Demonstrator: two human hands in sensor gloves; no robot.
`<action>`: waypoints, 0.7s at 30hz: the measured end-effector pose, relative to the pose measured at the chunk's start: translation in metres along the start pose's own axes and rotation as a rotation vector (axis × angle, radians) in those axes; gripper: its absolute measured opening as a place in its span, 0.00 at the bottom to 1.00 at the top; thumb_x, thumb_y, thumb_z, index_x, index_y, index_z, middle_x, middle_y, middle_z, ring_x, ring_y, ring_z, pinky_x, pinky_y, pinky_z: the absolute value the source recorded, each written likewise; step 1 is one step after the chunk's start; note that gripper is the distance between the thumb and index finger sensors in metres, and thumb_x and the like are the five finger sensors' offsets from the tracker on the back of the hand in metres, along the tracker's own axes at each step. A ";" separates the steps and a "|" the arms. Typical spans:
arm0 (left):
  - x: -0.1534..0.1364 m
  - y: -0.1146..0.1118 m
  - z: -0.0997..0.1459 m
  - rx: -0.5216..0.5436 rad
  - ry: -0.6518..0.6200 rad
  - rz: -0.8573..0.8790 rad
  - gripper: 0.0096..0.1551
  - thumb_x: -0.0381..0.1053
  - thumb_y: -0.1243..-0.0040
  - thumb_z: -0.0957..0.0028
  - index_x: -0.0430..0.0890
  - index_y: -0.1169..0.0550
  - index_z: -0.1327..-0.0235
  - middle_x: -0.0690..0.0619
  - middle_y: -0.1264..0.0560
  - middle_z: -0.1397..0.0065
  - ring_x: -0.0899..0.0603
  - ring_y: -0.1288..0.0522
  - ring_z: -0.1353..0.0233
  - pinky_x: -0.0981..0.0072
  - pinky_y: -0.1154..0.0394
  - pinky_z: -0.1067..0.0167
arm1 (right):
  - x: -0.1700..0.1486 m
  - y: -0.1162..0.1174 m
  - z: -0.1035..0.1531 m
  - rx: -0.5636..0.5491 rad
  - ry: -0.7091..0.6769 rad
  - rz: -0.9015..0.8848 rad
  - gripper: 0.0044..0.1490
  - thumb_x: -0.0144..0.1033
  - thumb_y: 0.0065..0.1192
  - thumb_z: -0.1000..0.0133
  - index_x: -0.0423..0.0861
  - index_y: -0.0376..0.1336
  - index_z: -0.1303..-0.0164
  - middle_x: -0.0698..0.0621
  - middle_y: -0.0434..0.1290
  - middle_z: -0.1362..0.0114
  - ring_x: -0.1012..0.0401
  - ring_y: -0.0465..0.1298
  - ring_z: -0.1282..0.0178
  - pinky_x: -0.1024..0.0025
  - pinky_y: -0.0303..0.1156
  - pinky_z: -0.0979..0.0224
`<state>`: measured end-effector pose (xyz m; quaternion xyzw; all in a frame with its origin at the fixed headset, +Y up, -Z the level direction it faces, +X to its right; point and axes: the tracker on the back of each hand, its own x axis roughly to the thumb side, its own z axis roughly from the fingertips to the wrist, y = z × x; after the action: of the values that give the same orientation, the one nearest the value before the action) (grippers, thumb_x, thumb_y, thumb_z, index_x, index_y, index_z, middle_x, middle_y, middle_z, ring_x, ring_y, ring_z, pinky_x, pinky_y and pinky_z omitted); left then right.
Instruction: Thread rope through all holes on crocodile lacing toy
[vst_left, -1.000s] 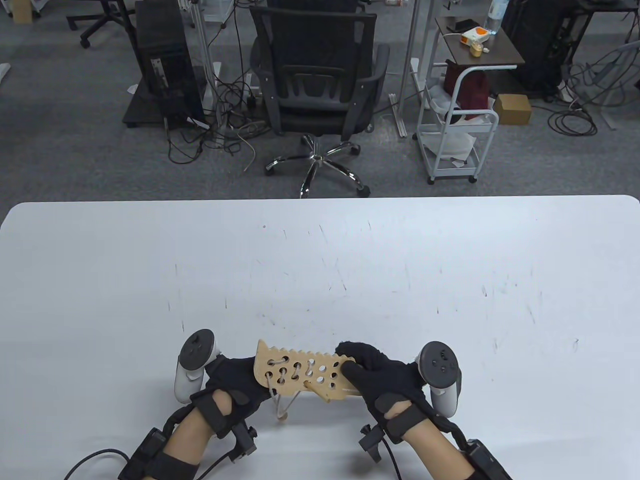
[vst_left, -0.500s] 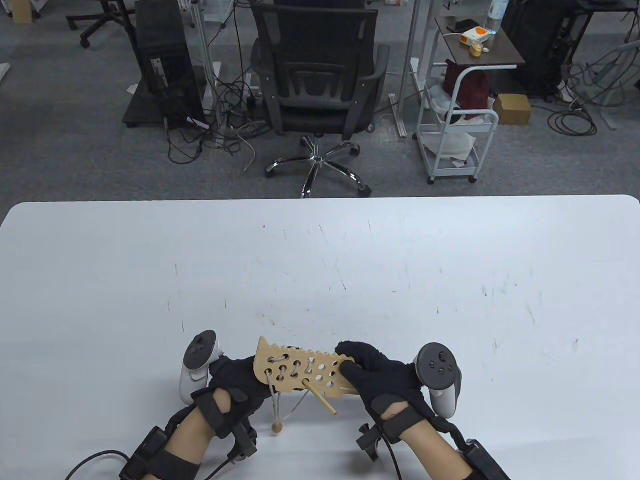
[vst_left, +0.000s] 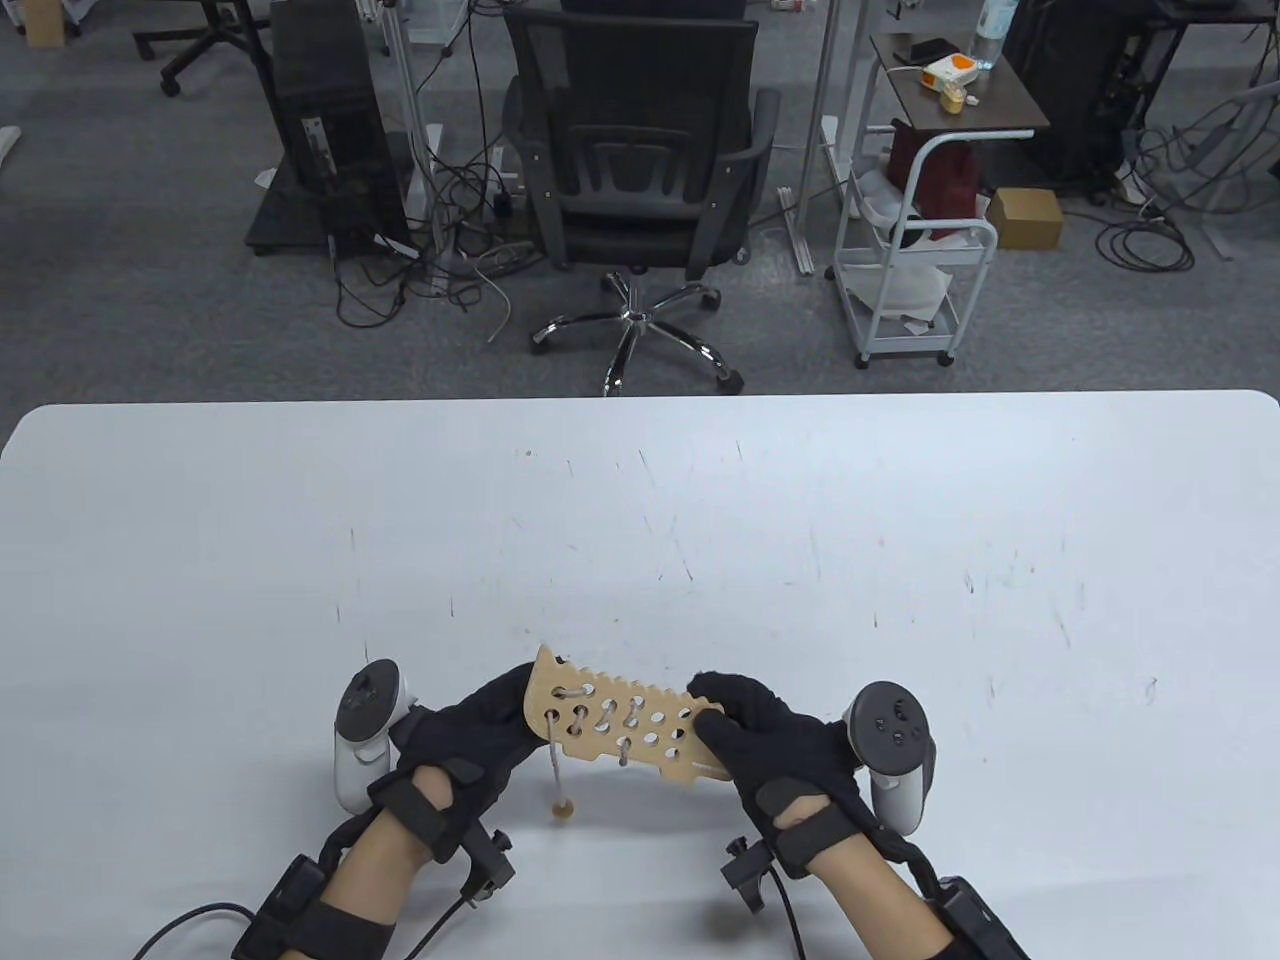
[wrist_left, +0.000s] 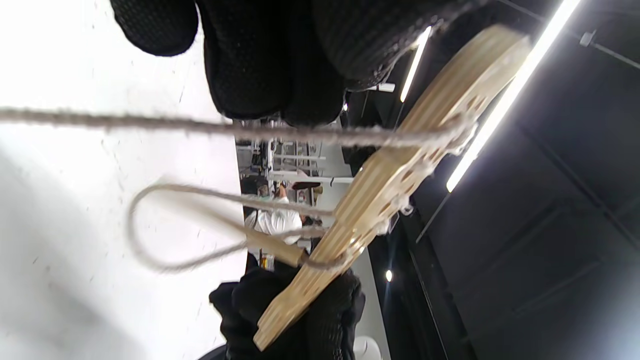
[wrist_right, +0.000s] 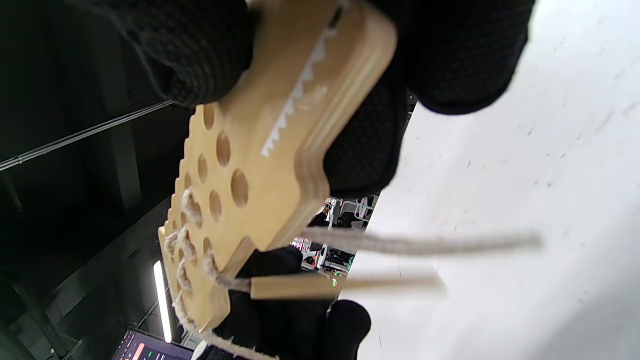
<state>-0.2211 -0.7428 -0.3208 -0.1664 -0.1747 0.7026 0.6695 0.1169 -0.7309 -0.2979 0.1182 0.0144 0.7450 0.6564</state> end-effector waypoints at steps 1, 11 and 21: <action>0.001 0.002 0.001 0.016 -0.007 0.000 0.32 0.46 0.38 0.51 0.57 0.27 0.29 0.53 0.21 0.31 0.42 0.23 0.31 0.43 0.33 0.29 | 0.000 -0.001 0.000 -0.004 0.004 -0.001 0.29 0.41 0.66 0.49 0.48 0.66 0.37 0.48 0.81 0.46 0.54 0.86 0.55 0.53 0.76 0.46; 0.016 0.016 0.012 0.180 -0.077 -0.100 0.31 0.58 0.41 0.48 0.58 0.28 0.29 0.56 0.22 0.37 0.44 0.23 0.36 0.45 0.33 0.29 | -0.005 -0.011 -0.002 -0.059 0.039 0.022 0.29 0.43 0.67 0.47 0.46 0.66 0.38 0.49 0.83 0.47 0.56 0.88 0.57 0.57 0.78 0.48; 0.024 0.006 0.011 0.149 -0.106 -0.202 0.30 0.65 0.37 0.52 0.52 0.15 0.42 0.54 0.12 0.51 0.44 0.15 0.50 0.47 0.25 0.38 | -0.009 -0.018 -0.002 -0.110 0.086 0.018 0.29 0.44 0.66 0.46 0.43 0.66 0.38 0.49 0.84 0.48 0.56 0.89 0.60 0.58 0.79 0.51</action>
<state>-0.2323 -0.7197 -0.3137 -0.0603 -0.1731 0.6503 0.7372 0.1347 -0.7373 -0.3048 0.0500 0.0005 0.7548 0.6541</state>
